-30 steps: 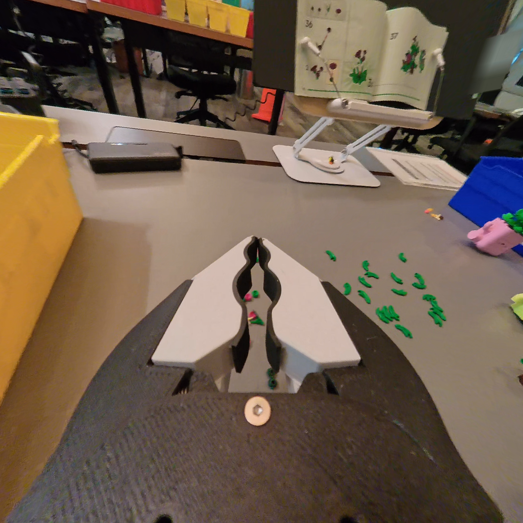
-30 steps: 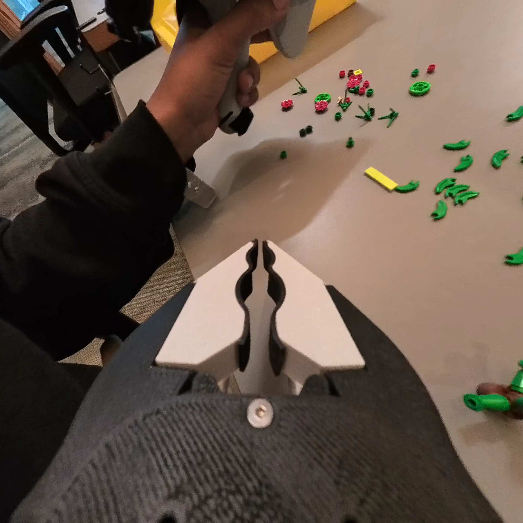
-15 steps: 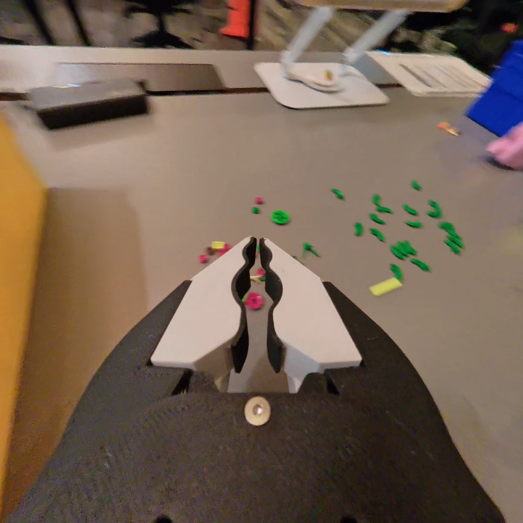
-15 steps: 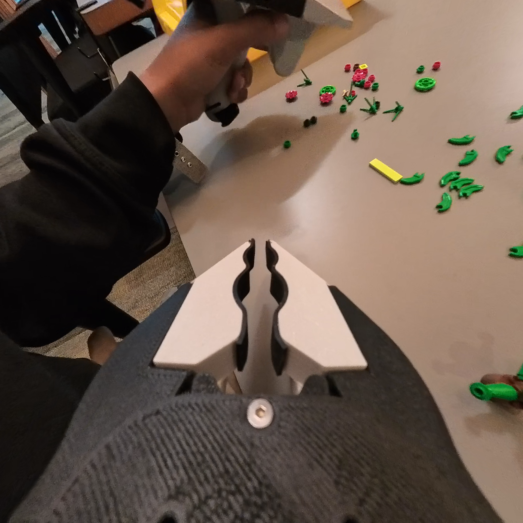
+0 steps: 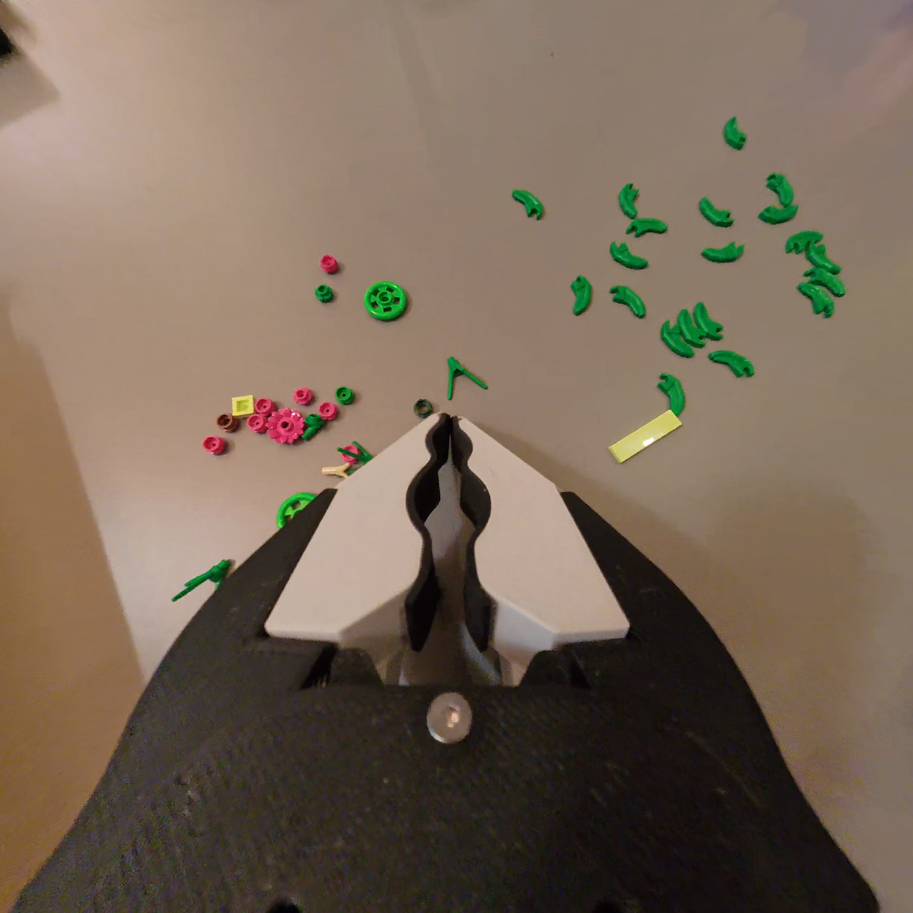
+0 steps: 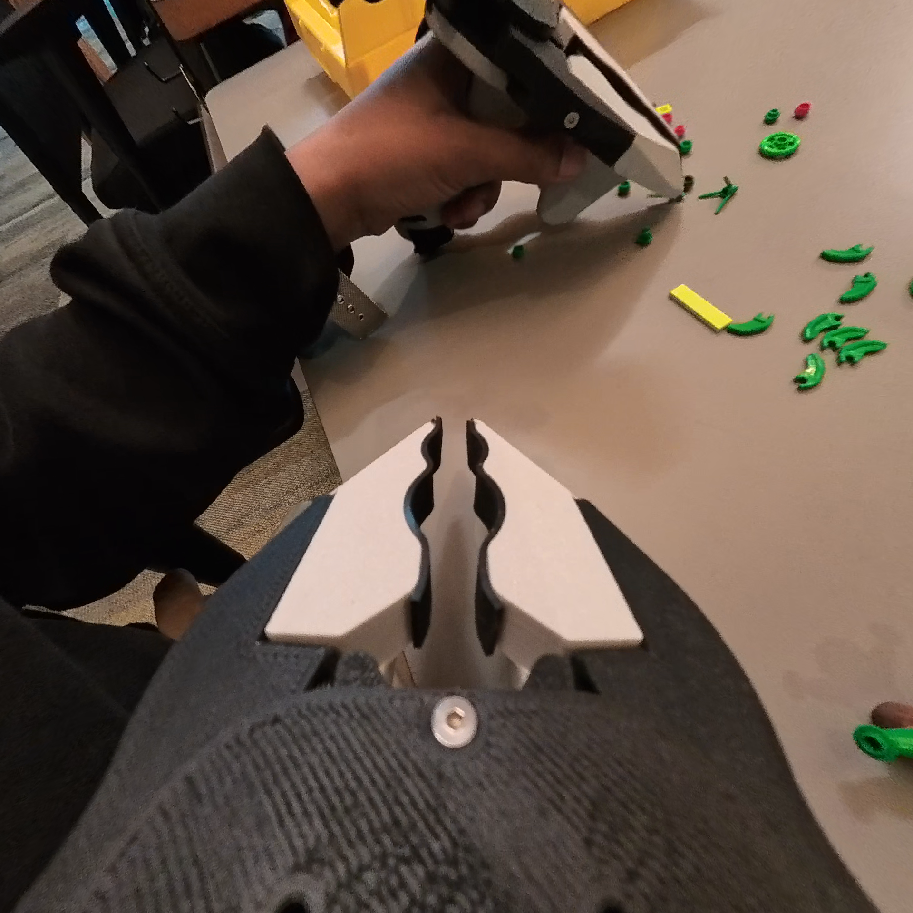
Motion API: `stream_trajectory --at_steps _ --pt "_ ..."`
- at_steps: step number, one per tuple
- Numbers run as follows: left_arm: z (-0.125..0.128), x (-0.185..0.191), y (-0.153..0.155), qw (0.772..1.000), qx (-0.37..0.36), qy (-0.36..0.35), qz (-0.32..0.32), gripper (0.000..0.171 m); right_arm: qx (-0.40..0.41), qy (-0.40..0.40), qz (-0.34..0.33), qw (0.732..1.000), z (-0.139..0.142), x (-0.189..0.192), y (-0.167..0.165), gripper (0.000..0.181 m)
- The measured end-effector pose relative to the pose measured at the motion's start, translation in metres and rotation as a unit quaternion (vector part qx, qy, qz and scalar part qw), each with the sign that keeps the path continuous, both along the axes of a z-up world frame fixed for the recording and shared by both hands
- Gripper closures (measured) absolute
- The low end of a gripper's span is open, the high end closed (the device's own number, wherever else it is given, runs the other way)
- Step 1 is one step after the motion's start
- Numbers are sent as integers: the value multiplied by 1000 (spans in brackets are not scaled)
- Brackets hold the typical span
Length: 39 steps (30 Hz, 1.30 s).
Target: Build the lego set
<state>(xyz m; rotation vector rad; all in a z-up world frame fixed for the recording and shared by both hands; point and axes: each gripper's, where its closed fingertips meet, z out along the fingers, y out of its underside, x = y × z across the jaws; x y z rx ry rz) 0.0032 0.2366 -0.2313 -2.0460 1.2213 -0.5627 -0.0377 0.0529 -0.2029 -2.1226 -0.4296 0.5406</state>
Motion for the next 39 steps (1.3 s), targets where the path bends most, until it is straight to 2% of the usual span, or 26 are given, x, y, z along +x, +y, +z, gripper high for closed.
stream_trajectory --at_steps 4,8,11,13,14,16,17,22,26,29,30,32,39 --pt "22 -4 10 997 6 -69 23 171 7 4 -9 1000 4 6 2 172" --pt "40 -9 11 989 -23 -140 27 171 12 15 -14 1000 8 9 2 172" --pt "17 -10 3 991 -82 -103 17 151 8 18 -10 1000 6 7 0 171" --pt "3 -11 3 993 -89 -69 22 148 8 15 -6 1000 5 5 -1 171" --pt "2 -10 3 994 -88 -62 20 148 9 14 -5 1000 6 4 -1 171" --pt "2 -8 3 996 -73 -56 19 167 12 11 -4 1000 7 4 -1 170" --pt "3 -8 3 996 -66 -54 16 171 14 10 -4 1000 7 5 -1 170" --pt "9 -10 7 997 -40 -60 17 171 13 19 -5 1000 8 4 -1 170" --pt "16 -9 7 995 -49 -88 15 171 15 16 -3 1000 9 3 -2 170" --pt "11 -7 6 995 -62 -82 19 155 17 15 1 1000 10 1 -3 169" --pt "8 -6 4 994 -72 -76 17 157 17 14 4 1000 9 0 -3 168" --pt "5 -6 4 995 -75 -67 19 171 17 8 11 1000 9 -2 -5 166" --pt "13 -9 10 994 -59 -85 34 171 23 6 12 1000 11 -2 -7 167"
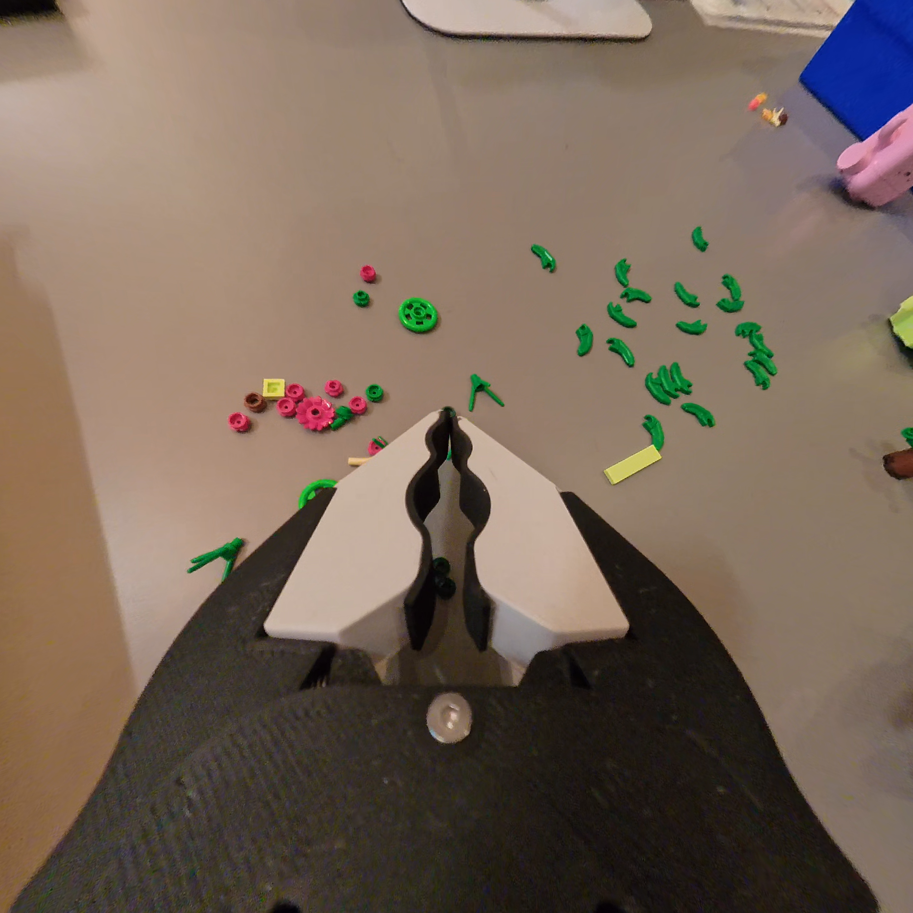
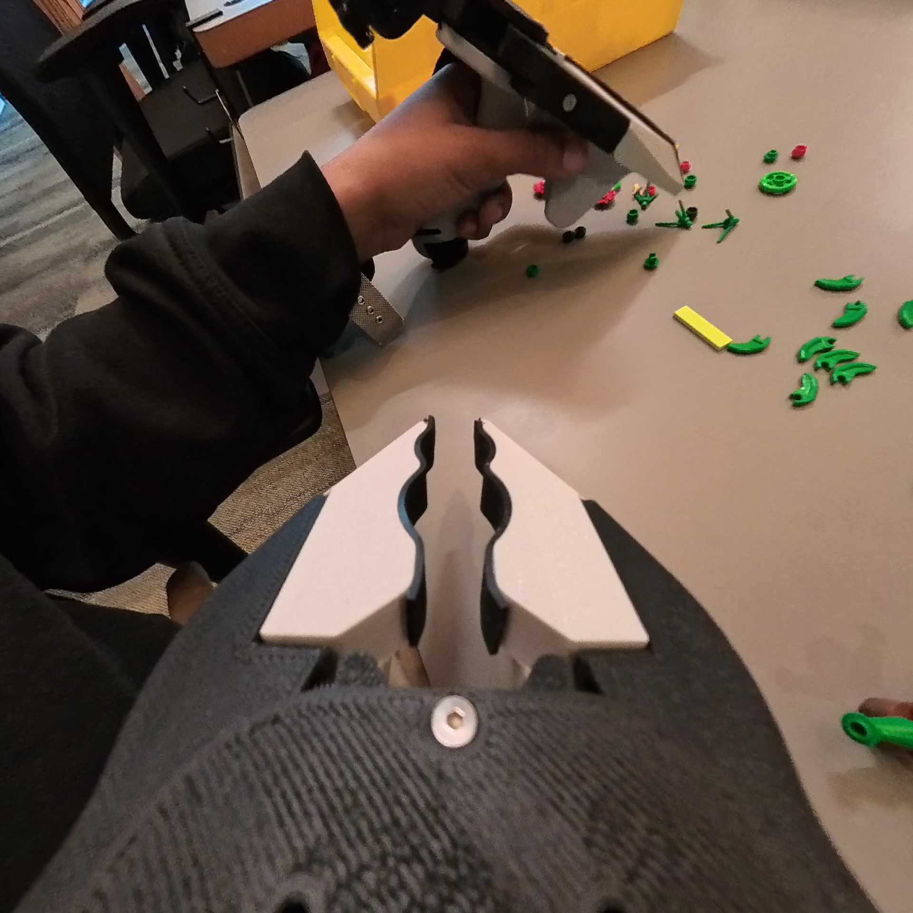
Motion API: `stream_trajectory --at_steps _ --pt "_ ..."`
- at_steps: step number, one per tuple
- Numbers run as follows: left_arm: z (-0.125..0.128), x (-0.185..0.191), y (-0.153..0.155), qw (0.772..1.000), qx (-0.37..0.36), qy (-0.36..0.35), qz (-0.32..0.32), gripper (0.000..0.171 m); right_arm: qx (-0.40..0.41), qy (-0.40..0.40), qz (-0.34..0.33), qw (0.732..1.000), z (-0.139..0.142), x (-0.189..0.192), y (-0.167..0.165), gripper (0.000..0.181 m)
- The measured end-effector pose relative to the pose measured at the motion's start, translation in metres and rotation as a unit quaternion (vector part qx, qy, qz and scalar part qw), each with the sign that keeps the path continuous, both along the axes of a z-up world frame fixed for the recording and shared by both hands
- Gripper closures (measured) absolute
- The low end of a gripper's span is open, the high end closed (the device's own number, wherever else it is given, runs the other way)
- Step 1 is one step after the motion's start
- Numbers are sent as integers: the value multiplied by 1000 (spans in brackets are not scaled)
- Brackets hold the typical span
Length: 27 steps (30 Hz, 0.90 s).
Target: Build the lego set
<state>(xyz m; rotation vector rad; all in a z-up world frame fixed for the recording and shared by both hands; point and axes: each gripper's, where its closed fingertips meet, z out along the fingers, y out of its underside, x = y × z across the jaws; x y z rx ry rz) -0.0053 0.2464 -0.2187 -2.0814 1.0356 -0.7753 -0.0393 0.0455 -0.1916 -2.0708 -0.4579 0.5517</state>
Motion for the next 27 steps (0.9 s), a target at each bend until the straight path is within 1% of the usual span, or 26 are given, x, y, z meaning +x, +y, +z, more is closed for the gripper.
stream_trajectory --at_steps 5,13,18,22,25,27 --pt "16 1 3 999 7 -44 8 171 1 4 3 1000 0 -1 -2 166" --pt "19 5 0 998 8 -57 2 171 4 -6 23 1000 -3 -9 -6 165" --pt "15 13 -7 999 2 -51 -17 171 -6 -11 34 999 -12 -14 -8 164" --pt "18 19 -13 998 9 -57 -36 171 -5 -14 34 999 -13 -14 -7 164" --pt "20 24 -21 996 11 -62 -64 171 -6 -8 31 999 -13 -12 -7 164" --pt "23 30 -31 993 9 -74 -94 171 -5 -7 28 1000 -12 -11 -6 163"
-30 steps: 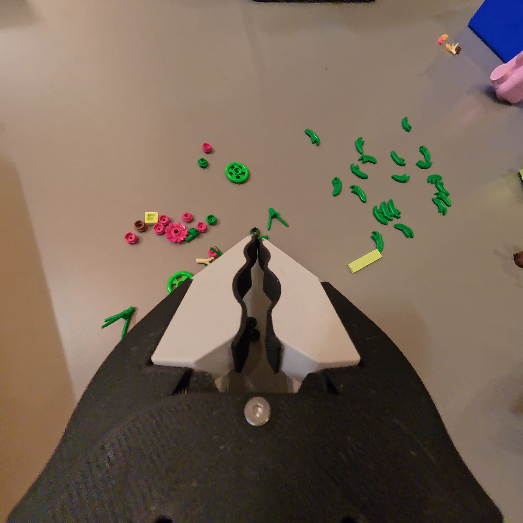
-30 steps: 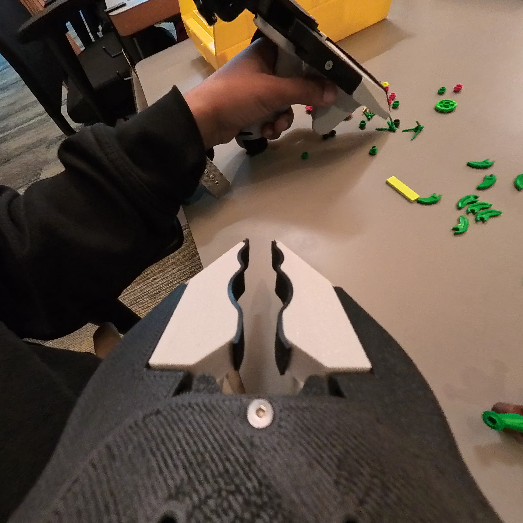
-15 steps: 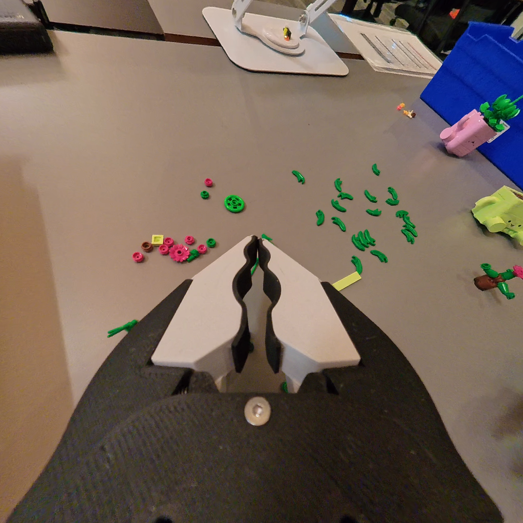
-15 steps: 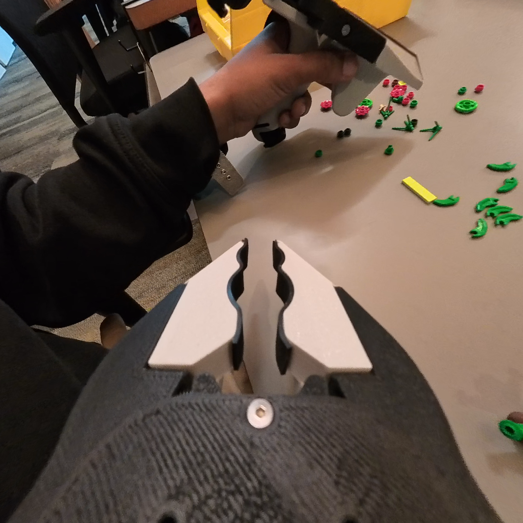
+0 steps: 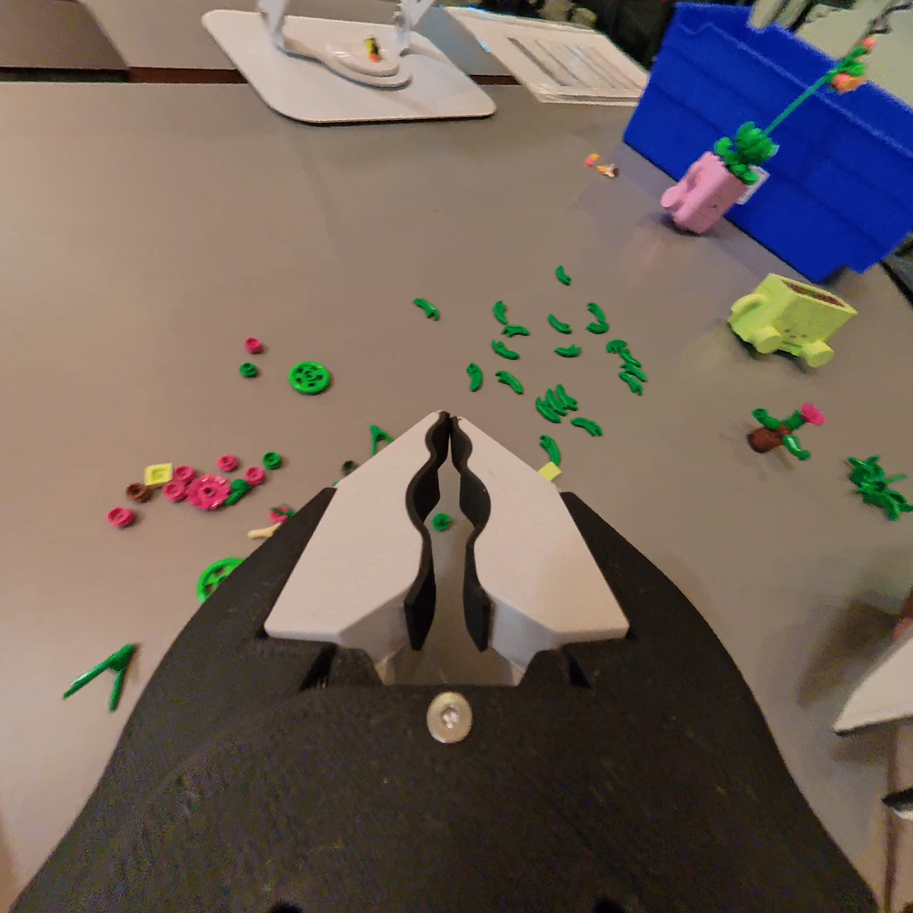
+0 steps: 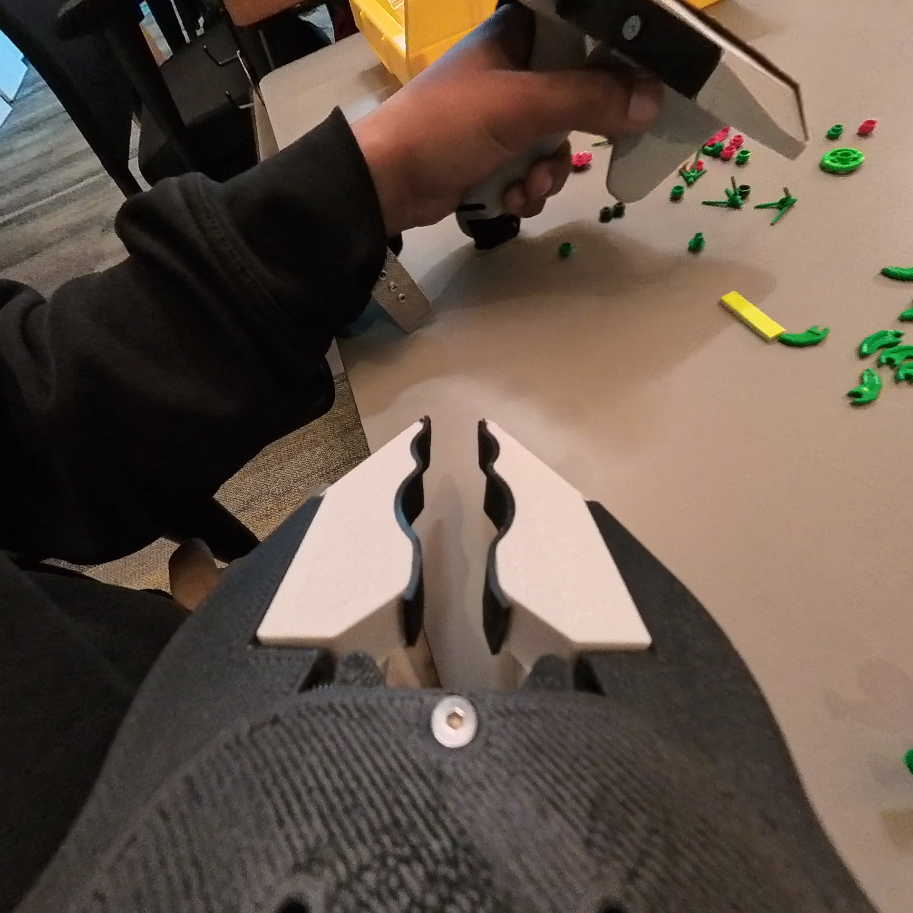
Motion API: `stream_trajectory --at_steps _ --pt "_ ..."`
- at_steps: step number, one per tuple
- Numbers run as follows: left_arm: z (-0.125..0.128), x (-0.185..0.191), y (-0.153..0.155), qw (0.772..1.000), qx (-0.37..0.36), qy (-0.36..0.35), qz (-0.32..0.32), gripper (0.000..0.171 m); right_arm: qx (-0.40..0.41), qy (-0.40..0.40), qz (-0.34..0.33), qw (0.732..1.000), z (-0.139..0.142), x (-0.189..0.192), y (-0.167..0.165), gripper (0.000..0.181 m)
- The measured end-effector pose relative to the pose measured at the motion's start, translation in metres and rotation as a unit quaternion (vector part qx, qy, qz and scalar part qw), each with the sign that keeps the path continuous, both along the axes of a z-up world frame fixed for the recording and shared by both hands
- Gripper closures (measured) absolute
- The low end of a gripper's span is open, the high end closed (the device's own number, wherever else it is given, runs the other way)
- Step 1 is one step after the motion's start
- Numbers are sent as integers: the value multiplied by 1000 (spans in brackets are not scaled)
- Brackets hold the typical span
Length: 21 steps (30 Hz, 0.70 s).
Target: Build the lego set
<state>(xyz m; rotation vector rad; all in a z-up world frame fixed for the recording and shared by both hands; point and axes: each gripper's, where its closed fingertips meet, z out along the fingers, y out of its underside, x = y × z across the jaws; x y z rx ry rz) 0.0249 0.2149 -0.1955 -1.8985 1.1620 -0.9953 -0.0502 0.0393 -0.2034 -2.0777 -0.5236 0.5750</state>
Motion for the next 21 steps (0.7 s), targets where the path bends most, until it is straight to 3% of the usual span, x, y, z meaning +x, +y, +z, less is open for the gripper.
stream_trajectory --at_steps 7,15,18,21 --pt "22 22 -47 990 -11 -63 -124 171 38 -26 -35 998 14 15 7 163" --pt "58 26 -89 956 -74 -166 -229 171 118 -56 -138 982 62 73 24 159" --pt "67 25 -82 957 -73 -181 -213 171 124 -61 -140 981 67 77 28 159" --pt "55 11 -36 985 -32 -139 -98 171 126 -57 -122 983 66 68 26 159"
